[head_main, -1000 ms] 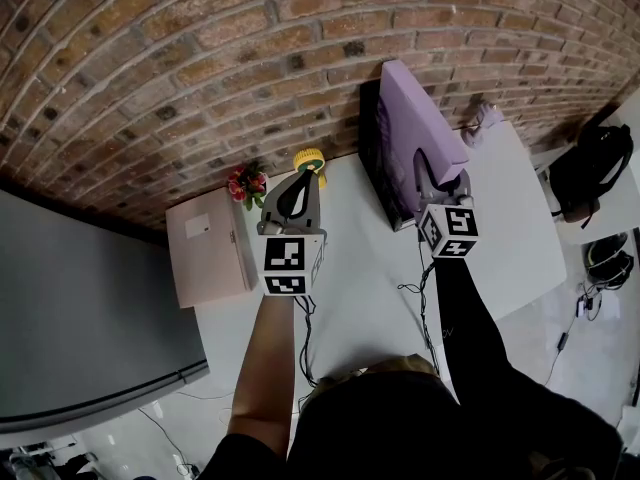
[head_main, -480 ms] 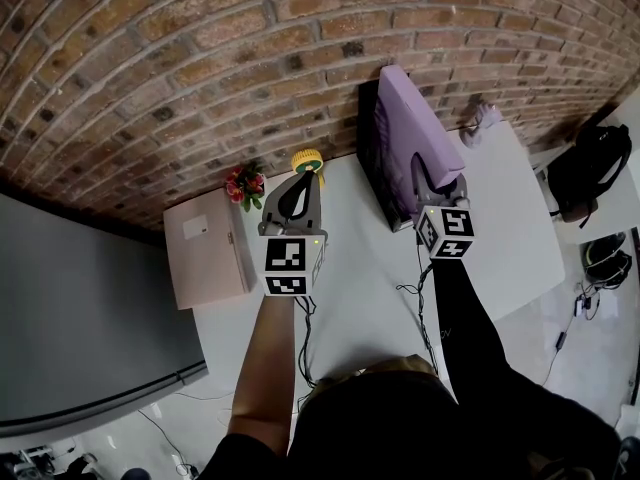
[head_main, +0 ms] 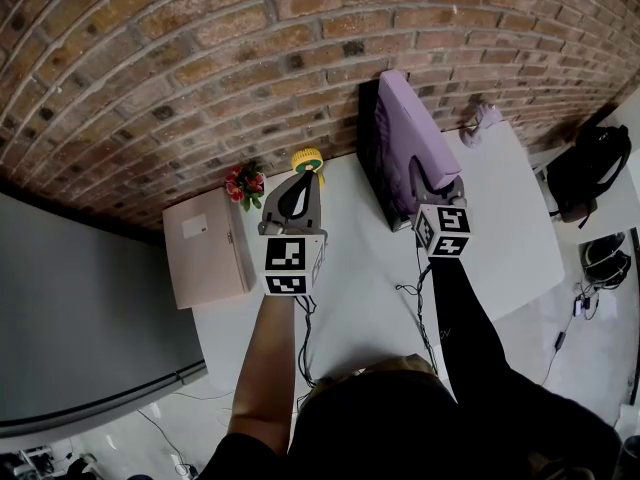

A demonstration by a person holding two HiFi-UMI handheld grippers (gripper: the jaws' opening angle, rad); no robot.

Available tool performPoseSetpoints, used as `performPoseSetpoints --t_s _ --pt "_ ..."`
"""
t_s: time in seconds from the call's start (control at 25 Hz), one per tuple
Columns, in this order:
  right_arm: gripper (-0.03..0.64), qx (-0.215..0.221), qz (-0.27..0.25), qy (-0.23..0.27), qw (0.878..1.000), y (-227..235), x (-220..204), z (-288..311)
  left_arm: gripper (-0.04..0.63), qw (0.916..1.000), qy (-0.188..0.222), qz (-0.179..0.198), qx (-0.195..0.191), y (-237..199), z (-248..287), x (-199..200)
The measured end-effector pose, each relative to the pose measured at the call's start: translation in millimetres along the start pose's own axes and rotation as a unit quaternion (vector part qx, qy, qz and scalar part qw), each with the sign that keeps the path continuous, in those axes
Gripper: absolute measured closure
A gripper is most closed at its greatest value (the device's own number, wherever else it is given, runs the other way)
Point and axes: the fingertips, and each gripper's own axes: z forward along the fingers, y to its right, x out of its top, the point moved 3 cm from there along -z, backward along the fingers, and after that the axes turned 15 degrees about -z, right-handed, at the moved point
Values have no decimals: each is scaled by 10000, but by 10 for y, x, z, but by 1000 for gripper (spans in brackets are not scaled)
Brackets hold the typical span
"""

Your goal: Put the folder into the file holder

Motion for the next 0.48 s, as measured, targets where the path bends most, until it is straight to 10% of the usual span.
performPoseSetpoints --t_s 0.48 --pt "478 33 -38 -181 9998 -20 -72 16 586 10000 -24 -35 30 10 -40 -41"
